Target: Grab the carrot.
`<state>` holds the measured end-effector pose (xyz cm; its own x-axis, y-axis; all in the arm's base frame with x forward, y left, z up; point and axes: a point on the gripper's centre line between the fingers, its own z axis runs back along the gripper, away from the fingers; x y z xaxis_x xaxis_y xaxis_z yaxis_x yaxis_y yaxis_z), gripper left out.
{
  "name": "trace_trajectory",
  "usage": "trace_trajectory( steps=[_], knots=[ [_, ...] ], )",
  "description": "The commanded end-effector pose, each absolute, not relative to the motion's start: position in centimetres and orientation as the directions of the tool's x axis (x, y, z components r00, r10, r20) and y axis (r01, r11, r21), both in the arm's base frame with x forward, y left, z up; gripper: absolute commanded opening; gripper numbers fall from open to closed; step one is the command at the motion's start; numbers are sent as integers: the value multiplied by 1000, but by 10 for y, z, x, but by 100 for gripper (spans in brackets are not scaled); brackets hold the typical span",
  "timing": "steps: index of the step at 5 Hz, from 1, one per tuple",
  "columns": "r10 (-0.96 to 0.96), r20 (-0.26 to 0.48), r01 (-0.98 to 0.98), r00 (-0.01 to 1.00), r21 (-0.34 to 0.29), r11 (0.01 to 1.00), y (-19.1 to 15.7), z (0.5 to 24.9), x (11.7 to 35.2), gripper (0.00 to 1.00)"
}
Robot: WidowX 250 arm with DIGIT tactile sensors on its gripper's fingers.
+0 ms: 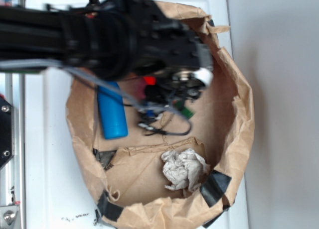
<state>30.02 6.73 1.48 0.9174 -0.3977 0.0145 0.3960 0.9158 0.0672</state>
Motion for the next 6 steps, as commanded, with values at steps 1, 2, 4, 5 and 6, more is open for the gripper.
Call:
trace_trajectory(
  steps=[1, 2, 4, 5, 6],
  knots=[
    [-389, 106, 386, 915, 51, 921, 68, 52, 302, 0],
    [-349, 169, 344, 922, 55, 937, 61, 99, 289, 0],
    [-180, 200, 176, 963, 38, 984, 50, 179, 297, 0],
    [-173, 167, 166, 971, 56, 985, 42, 209, 291, 0],
    [-167, 144, 163, 975, 40, 986, 45, 202, 293, 0]
  ],
)
